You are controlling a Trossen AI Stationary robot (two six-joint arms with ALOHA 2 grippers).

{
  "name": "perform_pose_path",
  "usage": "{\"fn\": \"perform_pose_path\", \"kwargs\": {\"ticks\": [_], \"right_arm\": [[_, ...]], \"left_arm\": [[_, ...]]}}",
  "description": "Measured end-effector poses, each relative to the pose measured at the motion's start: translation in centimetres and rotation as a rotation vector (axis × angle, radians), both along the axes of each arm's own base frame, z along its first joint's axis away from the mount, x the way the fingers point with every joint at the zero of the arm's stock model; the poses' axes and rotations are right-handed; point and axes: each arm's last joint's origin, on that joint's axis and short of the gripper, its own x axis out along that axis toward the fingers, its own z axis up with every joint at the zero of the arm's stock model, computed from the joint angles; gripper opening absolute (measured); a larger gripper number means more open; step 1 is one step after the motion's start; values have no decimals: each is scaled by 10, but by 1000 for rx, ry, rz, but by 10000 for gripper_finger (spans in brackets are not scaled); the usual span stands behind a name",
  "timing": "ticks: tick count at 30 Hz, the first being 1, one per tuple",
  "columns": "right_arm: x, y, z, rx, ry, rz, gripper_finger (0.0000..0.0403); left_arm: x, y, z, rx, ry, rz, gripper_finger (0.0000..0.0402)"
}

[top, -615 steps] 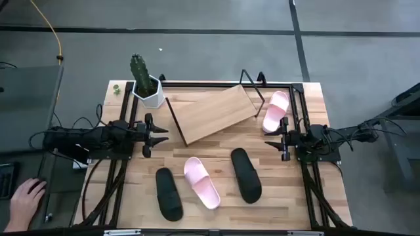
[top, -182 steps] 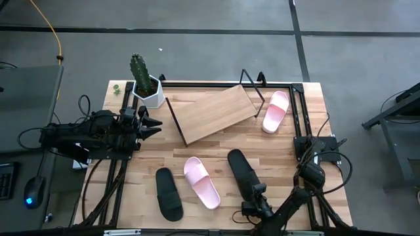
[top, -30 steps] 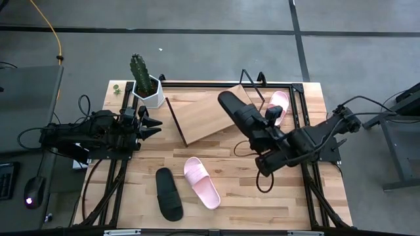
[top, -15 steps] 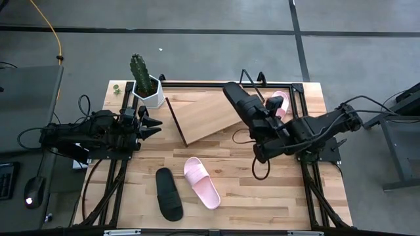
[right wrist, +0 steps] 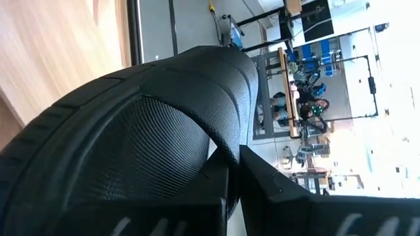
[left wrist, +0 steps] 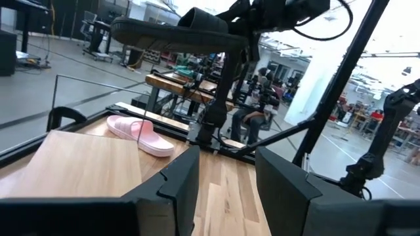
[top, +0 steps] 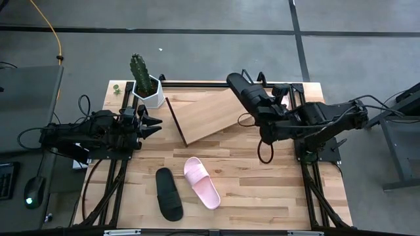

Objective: Pick and place slides into the shelf
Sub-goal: Put the right black slide on the shelf

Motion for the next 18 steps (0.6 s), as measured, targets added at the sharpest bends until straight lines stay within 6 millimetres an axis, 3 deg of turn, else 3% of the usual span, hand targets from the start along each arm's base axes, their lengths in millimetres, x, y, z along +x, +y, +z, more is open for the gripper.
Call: {"fn": "perform_pose_path", "kwargs": {"ticks": [18], "right_arm": [[27, -59, 10, 125, -14, 40, 0]], "left_arm": [[0, 0, 0, -1, 0, 3, 134]]}}
